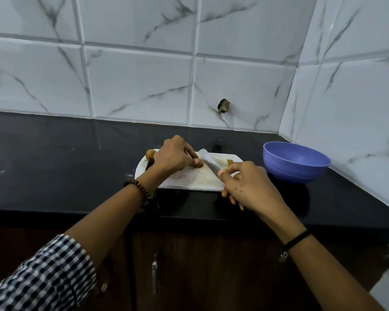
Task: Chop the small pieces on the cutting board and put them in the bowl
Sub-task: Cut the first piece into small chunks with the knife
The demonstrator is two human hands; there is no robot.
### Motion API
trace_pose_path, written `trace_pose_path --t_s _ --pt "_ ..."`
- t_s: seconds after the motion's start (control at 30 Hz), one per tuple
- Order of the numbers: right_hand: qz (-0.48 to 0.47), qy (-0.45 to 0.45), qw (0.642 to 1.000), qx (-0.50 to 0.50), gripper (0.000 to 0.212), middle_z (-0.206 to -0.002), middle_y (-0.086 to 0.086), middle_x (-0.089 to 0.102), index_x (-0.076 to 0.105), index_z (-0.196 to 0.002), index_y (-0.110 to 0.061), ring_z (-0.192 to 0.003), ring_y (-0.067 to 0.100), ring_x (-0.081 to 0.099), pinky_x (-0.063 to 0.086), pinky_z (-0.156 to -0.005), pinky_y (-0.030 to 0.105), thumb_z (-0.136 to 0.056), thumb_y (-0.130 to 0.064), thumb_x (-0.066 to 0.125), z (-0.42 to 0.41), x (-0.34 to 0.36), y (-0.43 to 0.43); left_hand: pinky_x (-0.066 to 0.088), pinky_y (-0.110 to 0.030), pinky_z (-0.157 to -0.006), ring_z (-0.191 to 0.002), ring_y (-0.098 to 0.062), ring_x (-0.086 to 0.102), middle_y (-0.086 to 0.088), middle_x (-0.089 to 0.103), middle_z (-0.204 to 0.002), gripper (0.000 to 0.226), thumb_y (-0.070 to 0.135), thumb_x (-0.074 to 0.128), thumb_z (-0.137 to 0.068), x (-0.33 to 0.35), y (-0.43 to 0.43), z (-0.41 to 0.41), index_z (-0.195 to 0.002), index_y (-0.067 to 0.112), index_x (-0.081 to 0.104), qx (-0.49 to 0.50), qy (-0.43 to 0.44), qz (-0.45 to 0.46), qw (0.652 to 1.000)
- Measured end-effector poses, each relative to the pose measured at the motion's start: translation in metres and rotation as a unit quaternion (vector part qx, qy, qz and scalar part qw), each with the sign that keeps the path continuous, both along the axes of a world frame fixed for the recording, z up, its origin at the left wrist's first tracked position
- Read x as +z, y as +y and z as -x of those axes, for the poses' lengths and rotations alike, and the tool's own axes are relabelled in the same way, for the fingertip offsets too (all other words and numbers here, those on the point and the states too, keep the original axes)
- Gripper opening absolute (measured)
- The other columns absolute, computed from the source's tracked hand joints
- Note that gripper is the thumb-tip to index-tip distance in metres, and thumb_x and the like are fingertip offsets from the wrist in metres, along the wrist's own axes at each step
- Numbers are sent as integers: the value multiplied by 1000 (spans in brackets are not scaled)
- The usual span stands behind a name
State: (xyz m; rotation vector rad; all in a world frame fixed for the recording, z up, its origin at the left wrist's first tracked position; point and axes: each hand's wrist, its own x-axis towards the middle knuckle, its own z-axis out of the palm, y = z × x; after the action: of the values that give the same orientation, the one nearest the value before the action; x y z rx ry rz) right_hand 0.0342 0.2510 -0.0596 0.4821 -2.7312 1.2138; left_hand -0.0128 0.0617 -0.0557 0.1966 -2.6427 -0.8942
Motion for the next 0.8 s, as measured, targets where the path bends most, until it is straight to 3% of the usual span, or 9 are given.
trace_pose_path --t_s 0.23,0.33,0.4,0.5,0.6,0.7,0.8 --pt "-50 41 998 -10 23 -63 4 71 68 -83 -17 -34 7 52 43 -38 21 -96 -30 55 5 -1 -13 19 -23 -52 -84 -11 58 7 72 -92 12 29 77 -80 4 5 0 -92 27 78 23 -7 17 1000" --pt "-90 54 994 -29 29 -67 7 70 69 -81 -12 -50 19 58 58 -55 36 -95 -32 53 9 0 -18 19 -23 -52 -74 -7 53 5 72 -93 13 29 76 -81 4 6 0 -94 27 78 25 -9 39 999" --pt "-111 56 991 -41 32 -73 8 67 68 -80 -11 -59 25 61 59 -63 41 -94 -34 52 11 1 -23 22 -23 -52 -76 -8 55 6 70 -92 13 29 76 -80 4 5 2 -92 26 78 21 -10 46 999" --pt "-165 67 982 -56 29 -90 11 63 61 -86 -6 -73 30 58 51 -65 36 -96 -32 51 11 3 -34 32 -24 -53 -85 -13 63 6 71 -90 10 26 76 -78 2 3 6 -88 26 78 10 -4 42 999" --pt "-223 79 970 -55 16 -109 14 59 57 -98 -10 -92 31 55 35 -68 31 -99 -23 48 4 6 -41 29 -23 -51 -84 -12 63 7 71 -92 12 26 76 -79 2 5 6 -90 25 77 15 -3 49 999" --pt "-249 68 965 -39 7 -120 15 56 50 -99 -14 -108 33 56 34 -70 31 -100 -20 47 -5 9 -42 24 -23 -51 -81 -12 62 8 71 -94 12 28 74 -81 3 6 5 -93 25 77 20 5 60 998" --pt "-270 68 960 -27 4 -123 16 55 49 -99 -15 -111 34 55 35 -70 32 -100 -19 47 -10 10 -40 25 -23 -51 -83 -13 62 7 71 -93 12 28 75 -81 2 5 4 -91 25 78 18 8 55 998"
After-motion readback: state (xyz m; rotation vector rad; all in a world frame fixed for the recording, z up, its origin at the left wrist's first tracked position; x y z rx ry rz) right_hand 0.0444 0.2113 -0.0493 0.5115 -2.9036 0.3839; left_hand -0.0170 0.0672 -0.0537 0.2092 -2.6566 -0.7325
